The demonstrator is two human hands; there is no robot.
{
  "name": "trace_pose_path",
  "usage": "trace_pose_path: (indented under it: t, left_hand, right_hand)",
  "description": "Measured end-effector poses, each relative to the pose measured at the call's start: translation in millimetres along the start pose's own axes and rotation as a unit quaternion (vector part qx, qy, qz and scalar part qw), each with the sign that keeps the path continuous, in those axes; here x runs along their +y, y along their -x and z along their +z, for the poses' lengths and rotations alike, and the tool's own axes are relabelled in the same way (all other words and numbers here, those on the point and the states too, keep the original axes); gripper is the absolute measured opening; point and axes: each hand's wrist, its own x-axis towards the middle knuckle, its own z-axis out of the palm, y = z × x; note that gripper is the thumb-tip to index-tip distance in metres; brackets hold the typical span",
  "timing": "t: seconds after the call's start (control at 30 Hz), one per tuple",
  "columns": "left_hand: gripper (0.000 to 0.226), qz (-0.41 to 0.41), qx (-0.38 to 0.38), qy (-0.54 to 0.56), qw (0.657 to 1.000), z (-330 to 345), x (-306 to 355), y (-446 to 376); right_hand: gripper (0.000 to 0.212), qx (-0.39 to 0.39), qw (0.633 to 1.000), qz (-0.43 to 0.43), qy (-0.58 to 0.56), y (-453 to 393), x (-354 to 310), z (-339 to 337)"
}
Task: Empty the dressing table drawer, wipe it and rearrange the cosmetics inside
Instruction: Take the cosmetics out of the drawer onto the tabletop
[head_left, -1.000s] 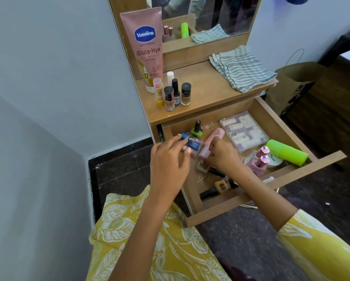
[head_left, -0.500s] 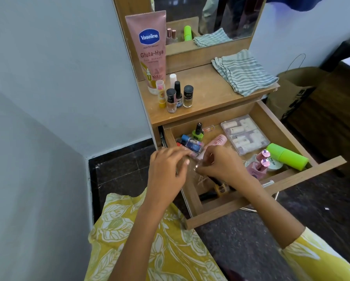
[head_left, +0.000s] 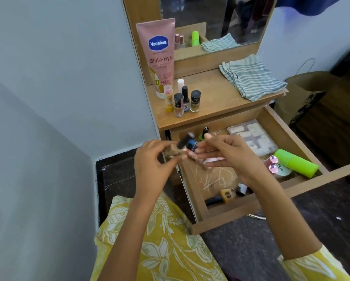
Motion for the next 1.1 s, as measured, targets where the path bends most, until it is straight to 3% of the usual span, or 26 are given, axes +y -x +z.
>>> trace_pose_path:
  t: [0.13, 0.23, 0.33, 0.73, 0.87, 0.97, 1.1]
  left_hand:
    - [0.033, -0.068, 0.064, 0.038, 0.995, -0.3, -8.3, -17.8]
    - [0.046, -0.098, 0.083, 0.03, 0.991, 7.5, -23.4, -32.3]
    - [0.042, -0.114, 0.078, 0.003, 0.99, 15.0, -29.8, -50.4]
    - [0.041, -0.076, 0.059, -0.089, 0.991, 29.8, -20.6, -79.5]
    - [0.054, -0.067, 0.058, -0.122, 0.989, 33.8, -30.2, -62.9]
    - [0.052, -0.009, 0.12, -0.135, 0.984, 40.3, -24.9, -30.7]
    - [0.051, 0.089, 0.041, -0.174, 0.98, 52.7, -22.7, -6.3]
  right_hand:
    - [0.027, 0.108, 0.991, -0.067, -0.036, -6.5, 21.8, 10.1]
    - [0.024, 0.138, 0.983, -0.117, 0.01, -10.5, 38.5, 14.8]
    - [0.019, 0.15, 0.975, -0.154, 0.05, -13.8, 47.9, 17.3]
    - [0.017, 0.217, 0.938, -0.208, 0.174, -17.4, 53.8, 11.2]
    - [0.01, 0.214, 0.925, -0.215, 0.229, -16.2, 48.7, 1.4]
    - [0.016, 0.2, 0.872, -0.193, 0.404, -23.0, 39.8, -17.9]
    - [0.032, 0.044, 0.704, -0.077, 0.704, -41.5, 32.7, -34.0]
